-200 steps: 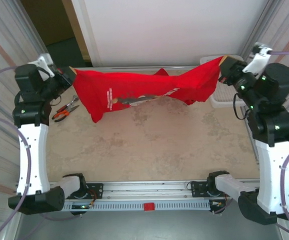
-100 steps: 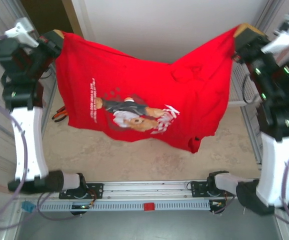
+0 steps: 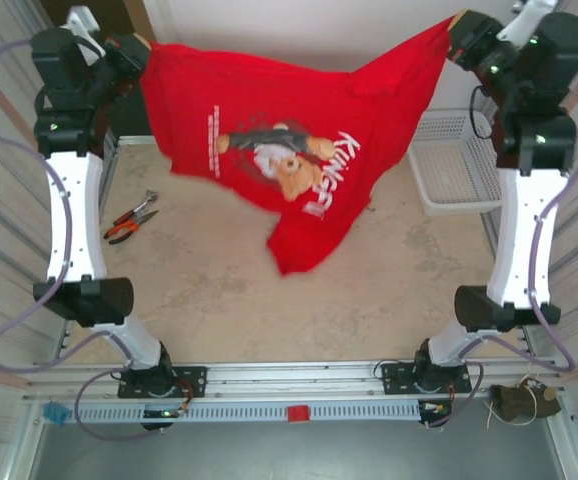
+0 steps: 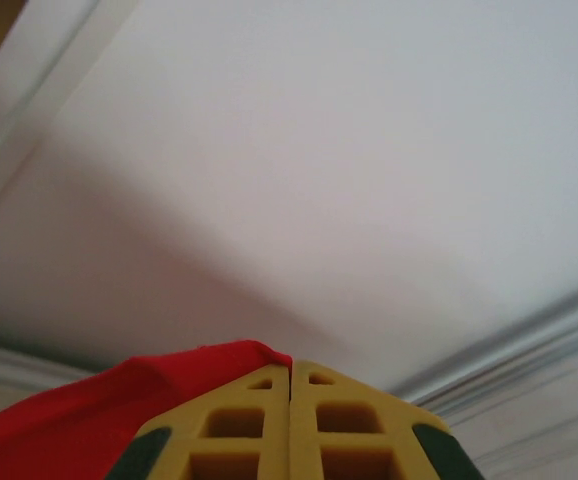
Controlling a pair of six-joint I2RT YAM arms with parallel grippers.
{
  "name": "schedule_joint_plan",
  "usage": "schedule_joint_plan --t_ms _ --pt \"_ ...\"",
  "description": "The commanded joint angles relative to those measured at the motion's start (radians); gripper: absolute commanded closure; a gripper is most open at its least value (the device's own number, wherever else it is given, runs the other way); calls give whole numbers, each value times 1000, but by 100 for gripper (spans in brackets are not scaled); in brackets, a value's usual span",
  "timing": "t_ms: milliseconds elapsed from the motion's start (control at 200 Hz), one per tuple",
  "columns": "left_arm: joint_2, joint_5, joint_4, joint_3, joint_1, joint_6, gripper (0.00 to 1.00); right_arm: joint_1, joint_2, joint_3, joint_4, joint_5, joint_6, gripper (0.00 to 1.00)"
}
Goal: Fold the inside-out t-shirt
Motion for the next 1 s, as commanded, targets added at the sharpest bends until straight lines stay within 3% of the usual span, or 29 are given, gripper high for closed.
schedule_joint_plan --t_ms 0,261,451,626,992 --pt "-94 6 49 -10 -7 -6 100 -9 -119 -16 56 -28 16 100" --pt "-320 21 154 -413 -19 -10 100 -10 -391 -420 133 -20 0 100" --pt "-402 19 156 -451 -19 -5 100 -12 -472 -431 132 -2 -23 100" --pt "-345 20 101 -347 -24 19 100 -12 -402 -330 105 2 -44 100" --pt "-75 2 138 -347 -36 102 100 -12 -144 -432 203 42 -78 100"
